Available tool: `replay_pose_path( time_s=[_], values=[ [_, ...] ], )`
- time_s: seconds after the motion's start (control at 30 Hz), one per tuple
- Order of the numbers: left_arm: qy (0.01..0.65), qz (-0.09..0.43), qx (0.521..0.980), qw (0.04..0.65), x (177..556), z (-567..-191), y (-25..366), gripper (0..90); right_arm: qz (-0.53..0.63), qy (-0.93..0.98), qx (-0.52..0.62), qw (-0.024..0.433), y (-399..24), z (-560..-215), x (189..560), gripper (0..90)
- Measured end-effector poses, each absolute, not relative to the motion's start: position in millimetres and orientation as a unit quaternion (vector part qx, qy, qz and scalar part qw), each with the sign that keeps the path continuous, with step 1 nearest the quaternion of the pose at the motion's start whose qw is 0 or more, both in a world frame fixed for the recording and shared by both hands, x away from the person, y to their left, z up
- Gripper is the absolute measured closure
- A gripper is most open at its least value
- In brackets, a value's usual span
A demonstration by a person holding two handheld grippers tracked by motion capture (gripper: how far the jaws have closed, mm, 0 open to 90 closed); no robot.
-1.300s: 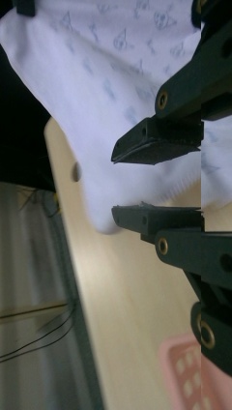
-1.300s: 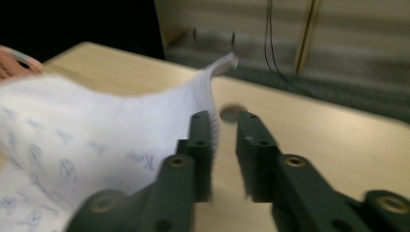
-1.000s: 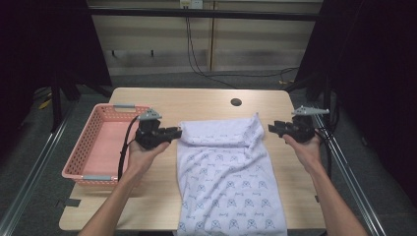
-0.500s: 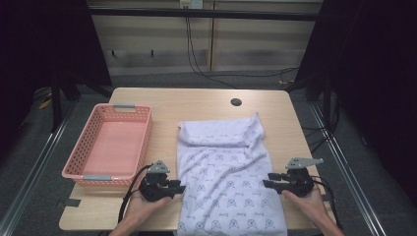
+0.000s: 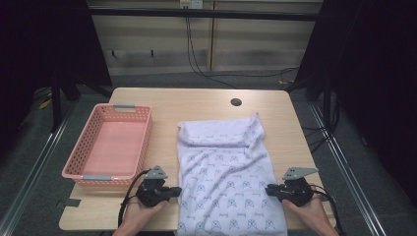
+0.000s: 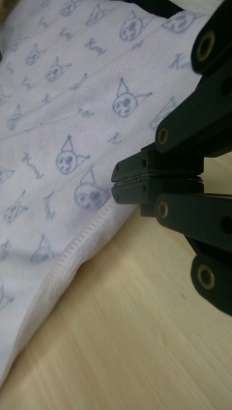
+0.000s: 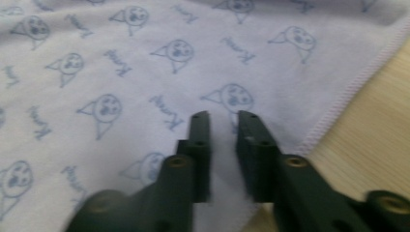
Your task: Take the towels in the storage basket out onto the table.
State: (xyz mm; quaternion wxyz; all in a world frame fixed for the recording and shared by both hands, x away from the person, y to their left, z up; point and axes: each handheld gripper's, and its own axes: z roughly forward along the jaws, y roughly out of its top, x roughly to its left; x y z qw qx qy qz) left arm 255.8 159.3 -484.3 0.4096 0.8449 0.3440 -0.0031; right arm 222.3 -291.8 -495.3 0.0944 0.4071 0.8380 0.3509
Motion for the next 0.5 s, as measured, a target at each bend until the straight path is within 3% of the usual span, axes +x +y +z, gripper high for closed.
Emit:
replay_pose_path(
  time_s=[0.07,0.27,0.4,0.43,0.5],
  values=[
    [0.358,0.010,0.834,0.419,251,-478,175,89.0,0.349,0.837,0.410,0.093,-295,-495,222,89.2],
    [0.384,0.020,0.818,0.428,241,-475,207,90.0,0.338,0.839,0.418,0.089,-297,-493,217,90.0],
    [0.381,0.007,0.811,0.445,233,-473,219,90.0,0.345,0.840,0.415,0.051,-308,-492,200,90.0],
    [0.375,0.006,0.810,0.451,233,-473,214,89.0,0.342,0.846,0.406,0.043,-309,-491,196,90.0],
    [0.351,-0.001,0.823,0.446,238,-472,198,78.6,0.341,0.849,0.401,0.035,-308,-491,192,90.0]
  ],
)
